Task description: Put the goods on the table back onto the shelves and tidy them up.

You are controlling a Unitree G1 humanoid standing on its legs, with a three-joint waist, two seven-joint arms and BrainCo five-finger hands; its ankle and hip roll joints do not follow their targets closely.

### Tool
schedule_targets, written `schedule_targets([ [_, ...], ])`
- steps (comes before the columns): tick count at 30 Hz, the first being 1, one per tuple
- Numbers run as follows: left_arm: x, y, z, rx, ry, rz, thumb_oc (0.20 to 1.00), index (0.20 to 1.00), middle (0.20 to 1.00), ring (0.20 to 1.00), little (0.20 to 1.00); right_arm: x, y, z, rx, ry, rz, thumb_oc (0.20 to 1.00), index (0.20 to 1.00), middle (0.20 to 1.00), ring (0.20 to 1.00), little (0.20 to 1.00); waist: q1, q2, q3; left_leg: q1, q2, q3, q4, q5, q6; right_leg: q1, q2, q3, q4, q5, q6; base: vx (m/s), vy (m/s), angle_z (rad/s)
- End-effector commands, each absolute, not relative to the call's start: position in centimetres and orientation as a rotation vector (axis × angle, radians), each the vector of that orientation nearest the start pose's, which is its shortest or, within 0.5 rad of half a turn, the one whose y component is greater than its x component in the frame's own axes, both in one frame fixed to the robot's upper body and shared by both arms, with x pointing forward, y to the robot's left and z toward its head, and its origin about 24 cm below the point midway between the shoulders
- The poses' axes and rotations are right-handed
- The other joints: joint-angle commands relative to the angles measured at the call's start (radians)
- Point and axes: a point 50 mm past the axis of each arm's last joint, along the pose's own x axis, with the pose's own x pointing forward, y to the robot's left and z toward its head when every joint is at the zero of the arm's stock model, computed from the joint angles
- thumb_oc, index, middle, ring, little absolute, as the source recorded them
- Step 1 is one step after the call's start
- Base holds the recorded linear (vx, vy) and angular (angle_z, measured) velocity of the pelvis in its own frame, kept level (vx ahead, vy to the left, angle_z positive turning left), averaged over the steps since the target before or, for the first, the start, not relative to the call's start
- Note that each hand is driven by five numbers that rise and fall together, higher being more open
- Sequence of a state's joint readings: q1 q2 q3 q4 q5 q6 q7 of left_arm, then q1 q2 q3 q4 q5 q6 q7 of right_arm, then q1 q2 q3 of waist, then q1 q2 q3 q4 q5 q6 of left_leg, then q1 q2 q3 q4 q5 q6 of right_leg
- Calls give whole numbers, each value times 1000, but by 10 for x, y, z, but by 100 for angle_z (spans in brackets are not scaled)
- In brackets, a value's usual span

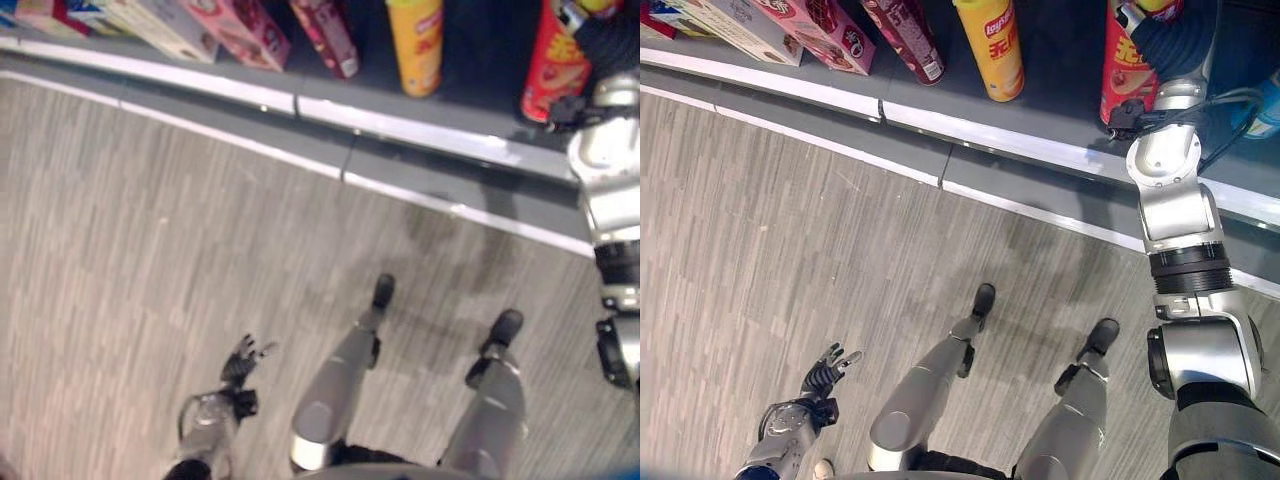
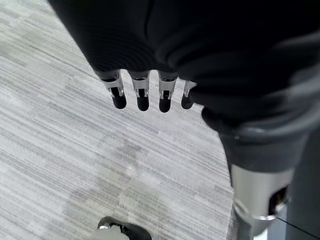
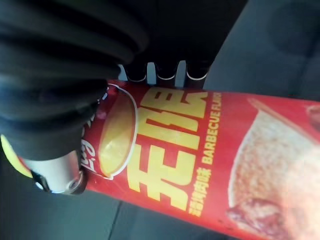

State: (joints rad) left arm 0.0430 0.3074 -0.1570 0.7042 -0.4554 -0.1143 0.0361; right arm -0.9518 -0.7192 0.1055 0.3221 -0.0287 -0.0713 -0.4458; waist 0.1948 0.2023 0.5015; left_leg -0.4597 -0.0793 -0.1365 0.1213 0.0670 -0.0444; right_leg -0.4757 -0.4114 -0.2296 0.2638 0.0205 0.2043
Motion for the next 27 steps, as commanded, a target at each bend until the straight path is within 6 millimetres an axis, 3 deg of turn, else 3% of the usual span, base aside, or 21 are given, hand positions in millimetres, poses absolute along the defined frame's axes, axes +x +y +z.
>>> schedule_targets([
  [1, 164, 242, -97, -20, 652, 161, 1000, 1000, 1000, 1000, 1000, 316, -238, 373, -628, -1040, -560, 200, 200, 200, 200, 200, 25, 63, -56, -32, 51, -12, -25, -34, -41, -58, -29, 76, 92, -27, 8, 34, 14, 2],
  [15, 171, 228, -93, -30, 616, 123, 1000, 1000, 1000, 1000, 1000, 313, -256, 381, -677, -1030, -711, 200, 200, 200, 200, 200, 16, 117, -62, -56, 34, 2, -29, -36, -38, -123, -39, 118, 123, -36, 11, 11, 14, -1],
  [27, 173, 227, -91, -28, 604, 130, 1000, 1000, 1000, 1000, 1000, 314, -260, 378, -662, -1020, -751, 200, 200, 200, 200, 200, 10, 118, -57, -61, 30, 2, -30, -34, -37, -122, -39, 115, 118, -35, 12, -1, 2, -1],
])
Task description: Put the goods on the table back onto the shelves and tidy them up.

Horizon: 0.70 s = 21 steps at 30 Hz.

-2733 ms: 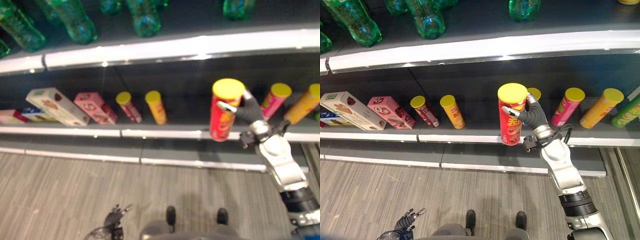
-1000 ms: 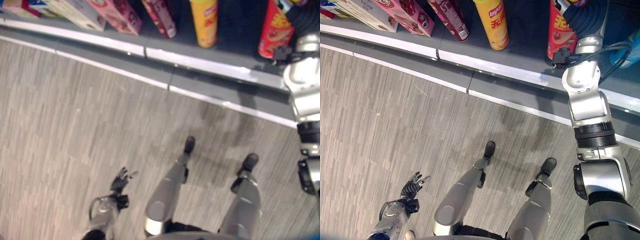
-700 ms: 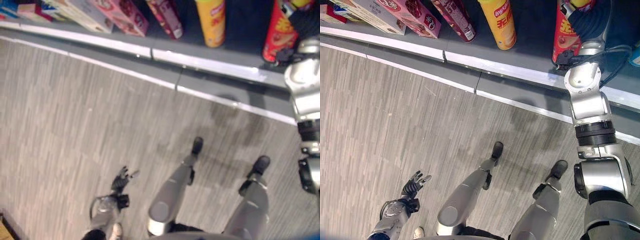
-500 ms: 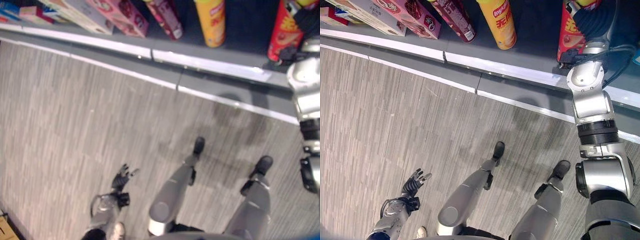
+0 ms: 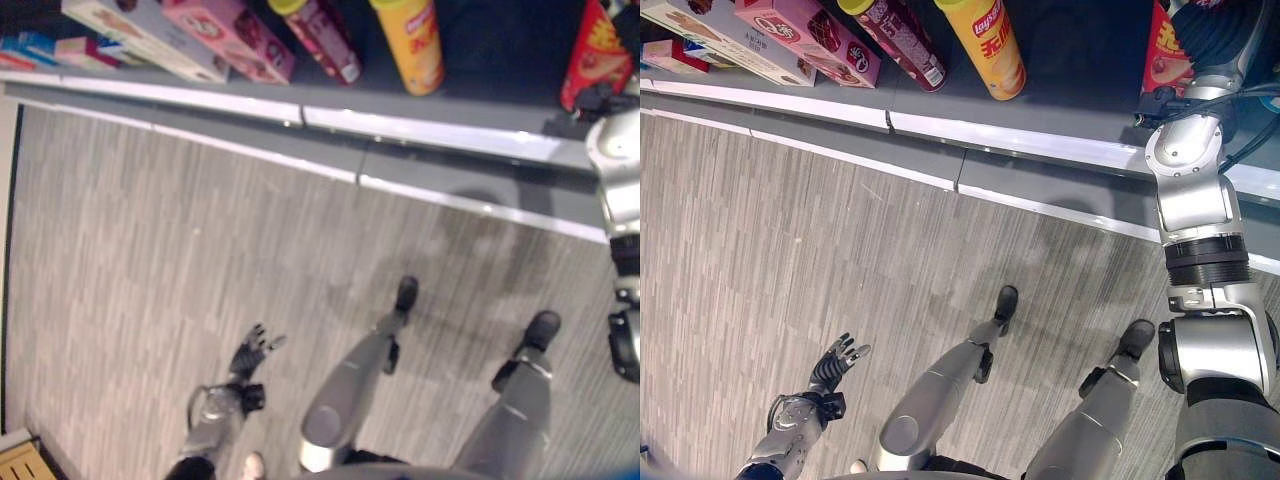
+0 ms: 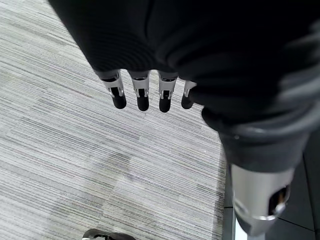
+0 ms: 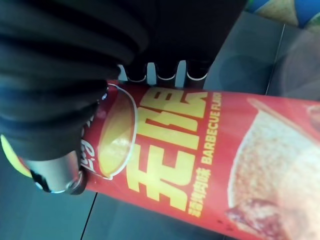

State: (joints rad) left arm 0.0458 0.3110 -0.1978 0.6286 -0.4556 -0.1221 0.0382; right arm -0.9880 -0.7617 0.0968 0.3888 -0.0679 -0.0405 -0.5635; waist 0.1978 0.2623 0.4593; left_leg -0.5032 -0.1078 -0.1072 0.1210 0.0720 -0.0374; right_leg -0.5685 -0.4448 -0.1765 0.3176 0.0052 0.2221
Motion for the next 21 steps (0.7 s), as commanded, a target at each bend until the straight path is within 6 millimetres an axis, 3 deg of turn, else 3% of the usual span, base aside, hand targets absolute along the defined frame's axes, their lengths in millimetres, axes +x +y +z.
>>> schedule_targets([
  [1, 173, 227, -91, -28, 604, 130, 1000, 1000, 1000, 1000, 1000, 314, -260, 378, -662, -1020, -751, 200, 200, 200, 200, 200, 6, 58, -15, -18, 58, -27, -30, -39, -44, -29, -5, 61, 64, -20, -6, 0, 0, 0],
  [9, 175, 227, -91, -25, 601, 131, 1000, 1000, 1000, 1000, 1000, 314, -261, 376, -664, -1020, -765, 200, 200, 200, 200, 200, 2, 55, -13, -21, 56, -27, -29, -39, -45, -35, -5, 65, 67, -19, -7, 0, 0, 0],
  [10, 176, 227, -90, -21, 598, 133, 1000, 1000, 1000, 1000, 1000, 314, -259, 375, -657, -1020, -762, 715, 715, 715, 715, 715, -1, 54, -12, -26, 55, -25, -25, -40, -45, -35, -5, 68, 65, -19, -8, -40, 22, 0],
  [11, 177, 227, -89, -19, 593, 135, 1000, 1000, 1000, 1000, 1000, 315, -258, 374, -641, -1019, -763, 1000, 1000, 1000, 1000, 1000, -2, 52, -9, -29, 55, -24, -20, -42, -45, -36, -5, 70, 63, -19, -8, -68, 22, 0],
  [21, 177, 230, -89, -2, 597, 143, 1000, 1000, 1000, 1000, 1000, 312, -254, 370, -634, -1036, -763, 1000, 1000, 1000, 1000, 1000, -18, 42, 1, -57, 54, -10, 28, -60, -48, -39, -8, 76, 55, -10, -11, -34, 14, -1],
])
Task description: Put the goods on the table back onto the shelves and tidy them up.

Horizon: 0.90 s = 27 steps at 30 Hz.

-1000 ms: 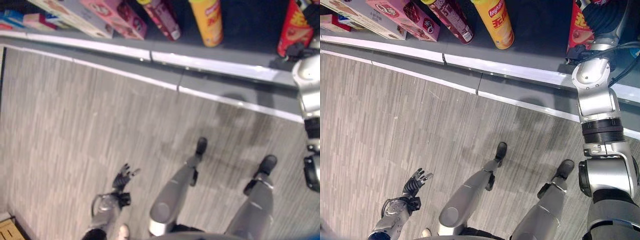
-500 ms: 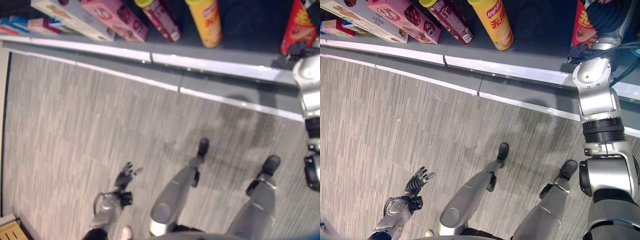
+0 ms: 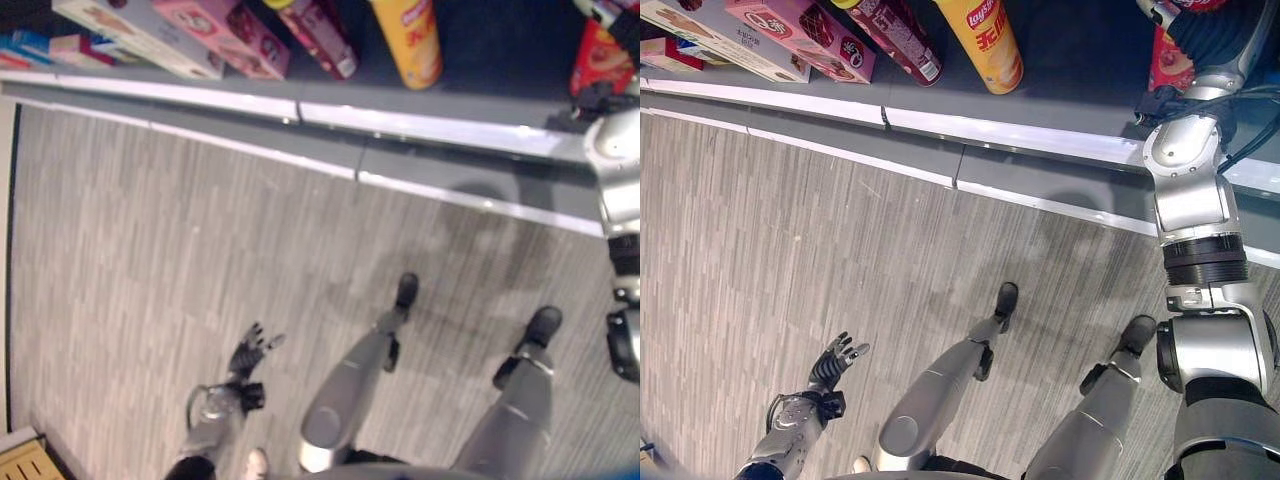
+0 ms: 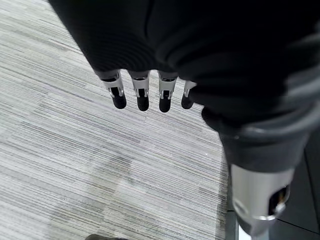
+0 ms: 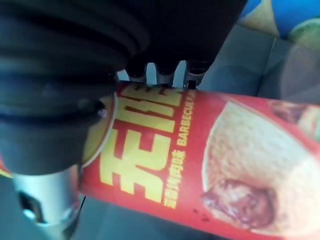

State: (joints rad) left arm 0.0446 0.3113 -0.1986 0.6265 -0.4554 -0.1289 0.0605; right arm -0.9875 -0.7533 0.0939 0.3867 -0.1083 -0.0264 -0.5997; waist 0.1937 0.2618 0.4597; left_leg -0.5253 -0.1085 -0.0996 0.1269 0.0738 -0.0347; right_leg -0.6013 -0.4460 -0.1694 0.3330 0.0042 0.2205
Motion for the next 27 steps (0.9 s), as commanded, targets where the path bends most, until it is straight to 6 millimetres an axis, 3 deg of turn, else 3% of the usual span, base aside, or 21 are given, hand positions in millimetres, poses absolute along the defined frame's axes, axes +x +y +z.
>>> schedule_targets([
  [1, 177, 230, -89, -4, 597, 145, 1000, 1000, 1000, 1000, 1000, 312, -254, 370, -629, -1036, -765, 1000, 1000, 1000, 1000, 1000, -14, 41, 1, -37, 55, -17, 26, -63, -52, -6, -6, 70, 38, -7, -9, -31, 12, 0],
  [14, 179, 231, -88, -16, 590, 155, 1000, 1000, 1000, 1000, 1000, 316, -261, 365, -608, -993, -753, 1000, 1000, 1000, 1000, 1000, -29, 20, 8, -38, 70, -6, 20, -58, -59, -2, 6, 76, 8, 10, -11, -4, -4, -1],
  [22, 175, 231, -92, -48, 614, 185, 1000, 1000, 1000, 1000, 1000, 324, -255, 327, -500, -902, -613, 1000, 1000, 1000, 1000, 1000, -60, -15, 31, -9, 94, 1, -17, -43, -68, 25, 27, 69, -33, 23, -12, -3, -19, -7],
  [25, 173, 233, -91, -52, 614, 189, 1000, 1000, 1000, 1000, 1000, 327, -252, 319, -496, -876, -564, 1000, 1000, 1000, 1000, 1000, -59, -26, 30, 4, 102, -1, -35, -35, -72, 38, 33, 58, -48, 30, -11, -1, -33, -17],
  [27, 173, 233, -91, -54, 611, 190, 1000, 1000, 1000, 1000, 1000, 328, -247, 324, -482, -889, -525, 1000, 1000, 1000, 1000, 1000, -55, -34, 31, 9, 107, 0, -41, -32, -74, 37, 38, 62, -51, 31, -12, 0, 0, 0],
])
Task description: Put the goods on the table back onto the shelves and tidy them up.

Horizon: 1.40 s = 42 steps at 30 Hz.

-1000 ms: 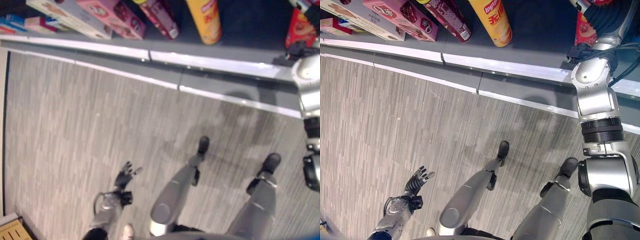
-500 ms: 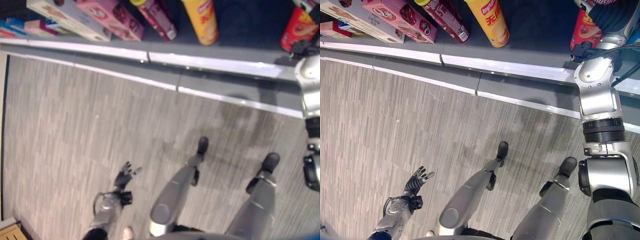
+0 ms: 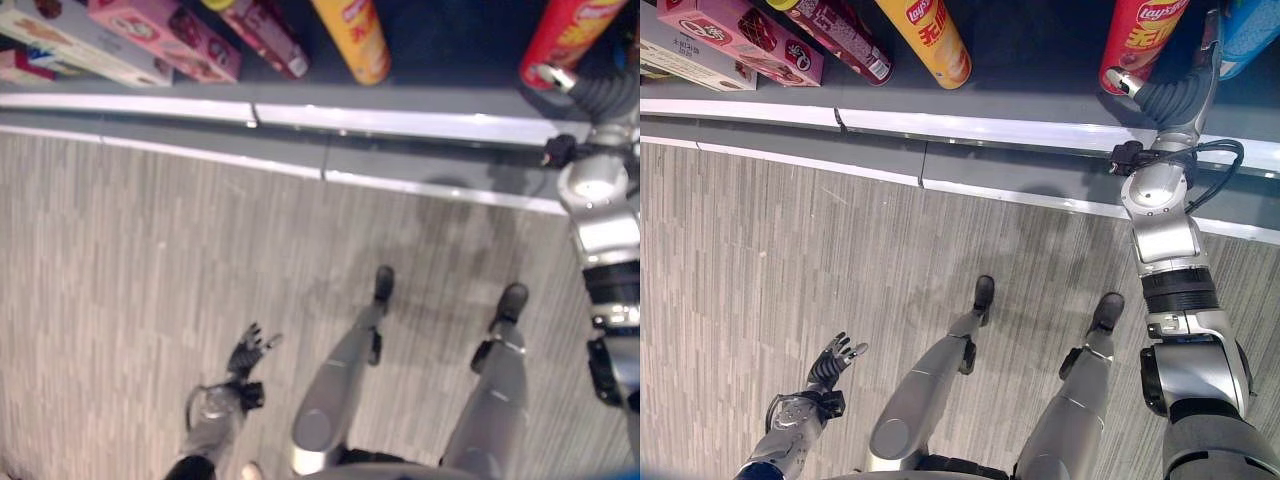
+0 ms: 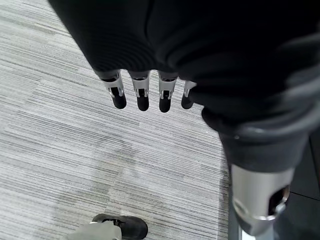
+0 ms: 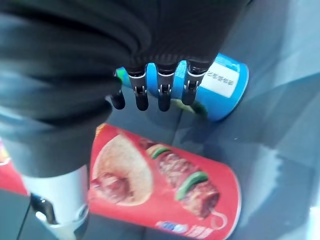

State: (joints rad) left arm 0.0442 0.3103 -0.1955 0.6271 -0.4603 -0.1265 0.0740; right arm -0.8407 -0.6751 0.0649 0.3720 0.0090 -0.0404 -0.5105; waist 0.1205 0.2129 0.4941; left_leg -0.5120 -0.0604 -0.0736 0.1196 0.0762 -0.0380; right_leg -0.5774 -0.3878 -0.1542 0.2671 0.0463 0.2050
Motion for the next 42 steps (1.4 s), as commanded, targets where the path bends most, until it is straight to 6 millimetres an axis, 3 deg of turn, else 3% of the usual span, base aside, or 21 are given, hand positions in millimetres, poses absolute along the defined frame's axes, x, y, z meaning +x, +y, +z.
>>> schedule_targets([
  [1, 174, 233, -91, -56, 610, 189, 1000, 1000, 1000, 1000, 1000, 328, -246, 323, -476, -887, -515, 1000, 1000, 1000, 1000, 1000, 17, 13, -1, -2, 60, -26, -38, -34, -71, 14, -19, 48, 13, -11, 3, 0, 0, 0],
  [8, 170, 232, -94, -72, 624, 198, 1000, 1000, 1000, 1000, 1000, 331, -249, 299, -462, -818, -494, 1000, 1000, 1000, 1000, 1000, 9, -3, 2, 20, 69, -27, -70, -21, -78, 33, -10, 35, -3, -8, 4, 0, 0, 0],
  [17, 168, 233, -93, -74, 624, 197, 1000, 1000, 1000, 1000, 1000, 335, -253, 290, -431, -774, -498, 1000, 1000, 1000, 1000, 1000, 13, -4, 3, 28, 73, -30, -82, -17, -80, 36, -6, 31, -3, -11, 3, 0, 0, 0],
  [32, 165, 237, -92, -55, 625, 179, 1000, 1000, 1000, 1000, 1000, 344, -275, 327, -420, -752, -564, 1000, 1000, 1000, 1000, 1000, 45, 16, 7, 14, 72, -41, -94, -3, -87, -7, -8, 37, 54, -39, 1, 0, 0, 0],
  [42, 164, 236, -93, -59, 629, 170, 1000, 1000, 1000, 1000, 1000, 349, -281, 332, -463, -717, -575, 1000, 1000, 1000, 1000, 1000, 58, 26, 2, 18, 75, -49, -114, 7, -89, -22, -6, 34, 75, -48, 1, 0, -2, 1],
])
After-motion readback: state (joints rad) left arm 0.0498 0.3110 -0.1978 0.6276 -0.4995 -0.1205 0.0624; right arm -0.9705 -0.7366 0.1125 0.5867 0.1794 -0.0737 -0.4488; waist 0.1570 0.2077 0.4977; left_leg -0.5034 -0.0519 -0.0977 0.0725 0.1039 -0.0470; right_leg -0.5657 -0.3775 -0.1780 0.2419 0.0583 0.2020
